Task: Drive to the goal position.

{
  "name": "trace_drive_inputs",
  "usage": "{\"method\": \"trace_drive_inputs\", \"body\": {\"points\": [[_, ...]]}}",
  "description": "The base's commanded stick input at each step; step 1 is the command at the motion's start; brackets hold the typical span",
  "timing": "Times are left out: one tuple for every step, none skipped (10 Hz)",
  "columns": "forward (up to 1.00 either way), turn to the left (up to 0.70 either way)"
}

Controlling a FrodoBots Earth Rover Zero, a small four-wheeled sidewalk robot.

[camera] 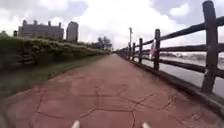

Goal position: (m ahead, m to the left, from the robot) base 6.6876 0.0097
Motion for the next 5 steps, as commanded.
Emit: {"method": "trace_drive_inputs", "body": {"points": [[0.85,-0.08],[0.85,-0.23],[0.85,-0.23],[0.85,-0.23],[0.85,-0.23]]}}
